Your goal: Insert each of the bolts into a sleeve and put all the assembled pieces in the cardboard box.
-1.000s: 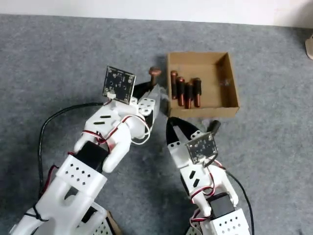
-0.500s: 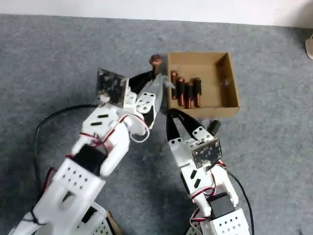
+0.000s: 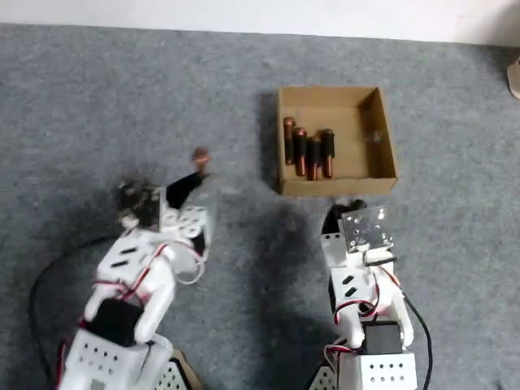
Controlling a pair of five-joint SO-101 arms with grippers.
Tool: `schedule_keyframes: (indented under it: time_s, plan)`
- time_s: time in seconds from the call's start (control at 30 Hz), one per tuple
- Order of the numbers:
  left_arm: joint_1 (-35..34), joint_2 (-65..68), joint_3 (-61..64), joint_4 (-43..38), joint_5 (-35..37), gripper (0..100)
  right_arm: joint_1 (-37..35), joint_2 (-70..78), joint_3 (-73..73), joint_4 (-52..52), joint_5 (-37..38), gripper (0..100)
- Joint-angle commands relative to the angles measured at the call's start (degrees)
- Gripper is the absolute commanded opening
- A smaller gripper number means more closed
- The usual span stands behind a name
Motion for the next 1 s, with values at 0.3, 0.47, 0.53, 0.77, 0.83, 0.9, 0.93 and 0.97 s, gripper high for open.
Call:
schedule_keyframes:
  time_s: [0.3, 0.47, 0.53, 0.77, 0.83, 0.9, 0.93, 0.97]
  plan:
    - [-11.7, -13.5, 10.3, 5.6, -0.3, 1, 3.1, 8.1, -14.5, 19.1, 6.0, 3.8]
    - [-11.7, -14.4, 12.5, 5.5, -0.5, 1, 8.4, 26.9, -22.5, 14.2, 3.5, 3.8]
    - [-11.7, -14.4, 12.7, 5.5, -0.5, 1, 10.2, 34.9, -27.0, 12.2, -0.2, 4.1]
    - [-11.7, -14.4, 13.2, 5.5, -0.5, 1, 10.9, 58.1, -42.7, 9.0, -13.5, 16.9]
    - [-11.7, -14.4, 14.2, 4.8, -0.5, 1, 9.9, 63.5, -46.7, 9.1, -15.3, 16.8]
    - [-11.7, -14.4, 15.4, 2.6, -0.6, 1, 8.7, 69.1, -50.2, 9.3, -15.8, 16.3]
    - [-11.7, -14.4, 16.0, 1.4, -0.6, 1, 8.6, 71.8, -51.6, 9.3, -16.1, 16.3]
    - [-11.7, -14.4, 16.7, 0.4, -0.6, 1, 8.4, 74.3, -53.0, 9.3, -17.3, 16.3]
